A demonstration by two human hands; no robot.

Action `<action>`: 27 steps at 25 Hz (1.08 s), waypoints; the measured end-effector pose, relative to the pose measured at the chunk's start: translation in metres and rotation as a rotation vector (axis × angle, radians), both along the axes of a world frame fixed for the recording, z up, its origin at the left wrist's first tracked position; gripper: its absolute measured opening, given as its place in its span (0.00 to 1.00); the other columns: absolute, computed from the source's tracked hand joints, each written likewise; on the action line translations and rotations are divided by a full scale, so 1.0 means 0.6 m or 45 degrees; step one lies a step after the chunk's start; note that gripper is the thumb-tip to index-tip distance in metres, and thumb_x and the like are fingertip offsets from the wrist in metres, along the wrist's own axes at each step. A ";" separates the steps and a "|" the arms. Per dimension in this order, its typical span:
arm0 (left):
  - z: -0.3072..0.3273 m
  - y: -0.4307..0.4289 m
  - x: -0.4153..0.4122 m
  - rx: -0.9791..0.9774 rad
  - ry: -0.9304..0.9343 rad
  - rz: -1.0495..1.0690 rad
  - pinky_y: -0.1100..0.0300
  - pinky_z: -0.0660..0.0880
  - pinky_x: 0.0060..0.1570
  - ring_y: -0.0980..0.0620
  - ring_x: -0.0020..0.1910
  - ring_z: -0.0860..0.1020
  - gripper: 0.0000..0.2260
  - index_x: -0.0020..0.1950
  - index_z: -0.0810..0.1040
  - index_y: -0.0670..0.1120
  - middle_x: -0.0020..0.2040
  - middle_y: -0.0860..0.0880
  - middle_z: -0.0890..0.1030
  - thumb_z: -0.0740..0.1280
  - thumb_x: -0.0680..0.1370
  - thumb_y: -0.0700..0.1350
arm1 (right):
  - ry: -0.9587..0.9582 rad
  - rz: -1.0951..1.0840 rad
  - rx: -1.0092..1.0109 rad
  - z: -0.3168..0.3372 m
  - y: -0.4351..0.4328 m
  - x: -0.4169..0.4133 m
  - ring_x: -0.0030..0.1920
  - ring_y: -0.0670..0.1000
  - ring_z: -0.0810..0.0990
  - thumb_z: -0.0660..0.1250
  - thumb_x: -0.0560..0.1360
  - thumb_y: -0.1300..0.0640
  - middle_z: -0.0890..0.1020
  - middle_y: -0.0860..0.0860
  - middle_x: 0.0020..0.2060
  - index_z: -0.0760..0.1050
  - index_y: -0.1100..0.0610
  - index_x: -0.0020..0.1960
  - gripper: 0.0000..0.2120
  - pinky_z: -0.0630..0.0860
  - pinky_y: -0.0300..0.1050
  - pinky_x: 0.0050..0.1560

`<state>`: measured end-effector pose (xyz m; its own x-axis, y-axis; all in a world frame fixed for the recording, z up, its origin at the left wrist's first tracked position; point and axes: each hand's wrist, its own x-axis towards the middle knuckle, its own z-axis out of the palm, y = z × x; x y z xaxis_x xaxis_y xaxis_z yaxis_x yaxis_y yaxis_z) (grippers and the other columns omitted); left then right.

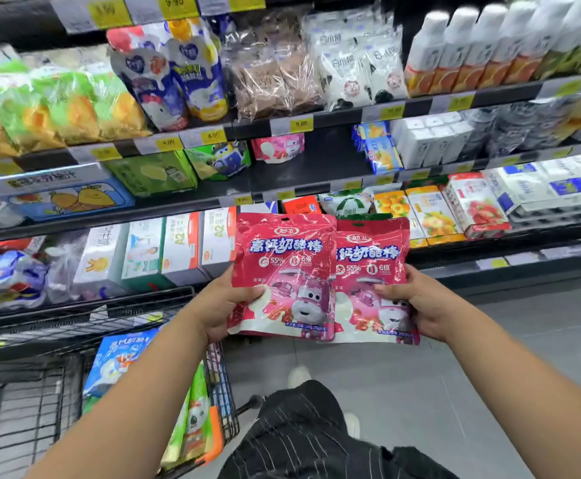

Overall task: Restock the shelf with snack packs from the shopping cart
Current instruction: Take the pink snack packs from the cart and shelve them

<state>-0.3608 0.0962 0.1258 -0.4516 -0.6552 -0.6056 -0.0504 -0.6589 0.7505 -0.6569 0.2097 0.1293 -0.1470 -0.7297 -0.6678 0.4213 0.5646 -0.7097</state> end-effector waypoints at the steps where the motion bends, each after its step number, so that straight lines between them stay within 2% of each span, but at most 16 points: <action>1: 0.002 -0.016 -0.006 0.006 0.002 -0.011 0.49 0.82 0.45 0.43 0.45 0.84 0.21 0.66 0.74 0.46 0.49 0.42 0.85 0.65 0.76 0.30 | 0.004 -0.006 0.003 0.002 -0.014 -0.006 0.40 0.57 0.86 0.69 0.71 0.72 0.86 0.56 0.44 0.75 0.56 0.58 0.19 0.82 0.52 0.40; 4: 0.004 -0.065 -0.018 0.032 -0.006 -0.004 0.54 0.82 0.36 0.46 0.38 0.85 0.18 0.63 0.74 0.47 0.42 0.45 0.86 0.64 0.77 0.29 | 0.021 0.002 0.007 0.000 -0.067 -0.021 0.41 0.58 0.85 0.69 0.72 0.72 0.86 0.56 0.44 0.75 0.57 0.59 0.19 0.82 0.55 0.45; 6: 0.000 -0.106 -0.023 0.054 -0.002 0.004 0.54 0.82 0.35 0.46 0.39 0.85 0.18 0.63 0.74 0.46 0.43 0.44 0.85 0.64 0.77 0.29 | 0.034 0.006 0.029 -0.003 -0.111 -0.026 0.40 0.57 0.85 0.69 0.72 0.71 0.86 0.57 0.44 0.75 0.57 0.60 0.20 0.81 0.59 0.50; 7: -0.004 -0.130 -0.024 0.060 0.000 0.009 0.54 0.82 0.36 0.45 0.40 0.85 0.19 0.64 0.74 0.46 0.45 0.43 0.85 0.65 0.76 0.29 | 0.037 0.011 0.040 -0.004 -0.135 -0.027 0.39 0.57 0.85 0.69 0.72 0.71 0.86 0.57 0.44 0.75 0.57 0.61 0.20 0.81 0.61 0.50; 9: -0.015 -0.177 -0.022 0.047 -0.020 0.014 0.52 0.83 0.40 0.45 0.42 0.85 0.20 0.65 0.74 0.45 0.48 0.42 0.85 0.66 0.75 0.30 | 0.039 0.016 0.071 -0.007 -0.181 -0.028 0.36 0.55 0.84 0.69 0.73 0.70 0.85 0.56 0.43 0.75 0.56 0.60 0.19 0.83 0.56 0.40; 10: -0.019 -0.200 -0.021 0.041 -0.031 0.018 0.52 0.83 0.41 0.45 0.42 0.85 0.20 0.65 0.74 0.45 0.48 0.42 0.85 0.66 0.75 0.30 | 0.032 0.009 0.082 -0.010 -0.204 -0.029 0.38 0.56 0.85 0.69 0.72 0.70 0.85 0.56 0.43 0.75 0.56 0.61 0.20 0.83 0.56 0.40; 11: -0.023 -0.218 -0.021 0.049 -0.031 0.027 0.51 0.83 0.41 0.45 0.41 0.85 0.20 0.65 0.74 0.44 0.47 0.42 0.85 0.66 0.76 0.29 | 0.025 0.000 0.089 -0.014 -0.224 -0.030 0.43 0.58 0.85 0.70 0.70 0.70 0.86 0.57 0.45 0.75 0.56 0.62 0.23 0.82 0.61 0.48; 13: -0.029 -0.248 -0.020 0.077 -0.018 0.036 0.50 0.83 0.41 0.45 0.40 0.85 0.18 0.63 0.74 0.45 0.45 0.43 0.85 0.65 0.76 0.29 | 0.024 0.002 0.122 -0.022 -0.261 -0.027 0.54 0.63 0.81 0.75 0.64 0.67 0.85 0.59 0.51 0.75 0.55 0.62 0.28 0.70 0.73 0.63; 15: -0.037 -0.272 -0.017 0.105 -0.030 0.045 0.50 0.83 0.41 0.45 0.39 0.85 0.16 0.59 0.75 0.45 0.44 0.43 0.85 0.64 0.77 0.29 | 0.025 0.005 0.147 -0.035 -0.292 -0.023 0.58 0.66 0.78 0.77 0.60 0.65 0.84 0.60 0.55 0.76 0.54 0.60 0.29 0.63 0.77 0.66; 18: -0.060 -0.305 -0.013 0.145 -0.053 0.076 0.52 0.83 0.36 0.46 0.36 0.85 0.15 0.57 0.74 0.46 0.41 0.43 0.86 0.64 0.77 0.28 | 0.020 0.037 0.181 -0.060 -0.329 -0.024 0.57 0.66 0.78 0.77 0.60 0.65 0.83 0.61 0.57 0.77 0.53 0.58 0.27 0.63 0.76 0.67; 20: -0.077 -0.318 -0.016 0.149 -0.081 0.094 0.53 0.83 0.36 0.48 0.36 0.84 0.16 0.58 0.74 0.47 0.41 0.44 0.86 0.65 0.77 0.28 | 0.009 0.049 0.183 -0.082 -0.345 -0.031 0.57 0.66 0.80 0.76 0.62 0.66 0.83 0.62 0.56 0.76 0.54 0.60 0.27 0.67 0.74 0.66; 22: -0.102 -0.331 -0.016 0.136 -0.114 0.122 0.54 0.83 0.38 0.49 0.36 0.84 0.16 0.58 0.74 0.47 0.41 0.46 0.86 0.65 0.76 0.29 | 0.003 0.070 0.188 -0.112 -0.366 -0.039 0.54 0.64 0.83 0.74 0.64 0.67 0.85 0.60 0.53 0.74 0.55 0.63 0.29 0.73 0.70 0.61; 24: -0.131 -0.345 -0.020 0.135 -0.127 0.150 0.53 0.83 0.40 0.49 0.37 0.84 0.17 0.59 0.74 0.47 0.41 0.46 0.86 0.66 0.76 0.29 | 0.013 0.112 0.189 -0.144 -0.388 -0.048 0.48 0.60 0.85 0.73 0.64 0.67 0.85 0.58 0.51 0.73 0.56 0.64 0.30 0.79 0.62 0.55; 27: -0.171 -0.360 -0.028 0.108 -0.132 0.173 0.56 0.82 0.38 0.50 0.37 0.84 0.18 0.62 0.74 0.47 0.41 0.48 0.86 0.66 0.76 0.30 | 0.015 0.158 0.186 -0.184 -0.415 -0.059 0.47 0.59 0.86 0.73 0.64 0.67 0.85 0.58 0.53 0.73 0.57 0.64 0.29 0.83 0.56 0.47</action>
